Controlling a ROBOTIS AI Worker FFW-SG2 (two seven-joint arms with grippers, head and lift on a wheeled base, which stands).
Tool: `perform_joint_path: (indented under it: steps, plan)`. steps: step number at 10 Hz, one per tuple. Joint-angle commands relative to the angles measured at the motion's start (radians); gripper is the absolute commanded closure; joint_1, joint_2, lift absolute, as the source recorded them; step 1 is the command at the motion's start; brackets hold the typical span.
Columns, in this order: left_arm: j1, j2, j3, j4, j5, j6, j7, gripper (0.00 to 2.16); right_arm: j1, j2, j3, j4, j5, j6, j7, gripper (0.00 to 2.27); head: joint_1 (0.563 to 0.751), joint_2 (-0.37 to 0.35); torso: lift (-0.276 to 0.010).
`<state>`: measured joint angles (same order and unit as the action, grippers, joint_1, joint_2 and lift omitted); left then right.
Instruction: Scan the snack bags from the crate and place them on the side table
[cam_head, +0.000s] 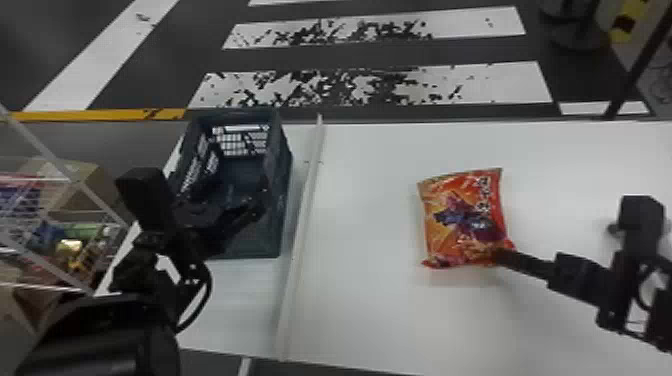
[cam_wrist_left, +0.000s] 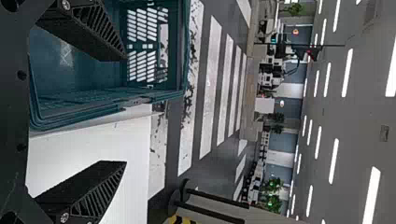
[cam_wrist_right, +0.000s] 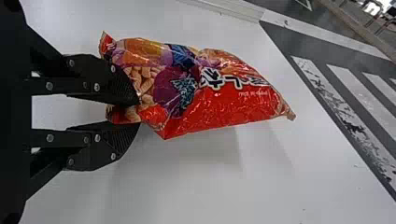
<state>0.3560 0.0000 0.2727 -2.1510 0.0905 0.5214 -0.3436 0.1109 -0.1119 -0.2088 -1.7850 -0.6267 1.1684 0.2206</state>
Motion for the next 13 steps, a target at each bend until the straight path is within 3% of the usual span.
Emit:
perform_joint_path:
  steps: [1,3,5,6,10,13]
  plan:
    - [0.006,-0.003,0.000,0.000,0.000,-0.001,-0.002,0.08,0.030,0.000,-0.008,-0.062,0.015,-0.061,0.006,2.25,0.695,0.149,-0.094]
    - [0.008,-0.003,0.002,0.000,0.000,-0.001,-0.003,0.08,0.079,0.000,-0.021,-0.212,0.073,-0.083,0.005,2.25,0.695,0.134,-0.094]
    - [0.008,-0.003,0.002,0.002,0.002,-0.001,-0.006,0.08,0.133,-0.005,0.011,-0.383,0.269,-0.138,-0.009,2.25,0.695,0.102,-0.094]
    - [0.008,-0.003,0.002,0.002,0.002,0.003,-0.006,0.08,0.150,-0.038,0.069,-0.444,0.395,-0.144,-0.026,2.25,0.695,0.083,-0.094]
    - [0.009,-0.003,0.010,0.002,0.003,0.003,-0.012,0.09,0.197,-0.196,0.416,-0.465,1.032,-0.255,-0.119,2.25,0.695,0.048,-0.094]
    - [0.009,-0.003,0.011,0.005,0.003,0.003,-0.014,0.09,0.187,-0.285,0.701,-0.309,1.480,-0.249,-0.213,2.25,0.695,0.045,-0.094]
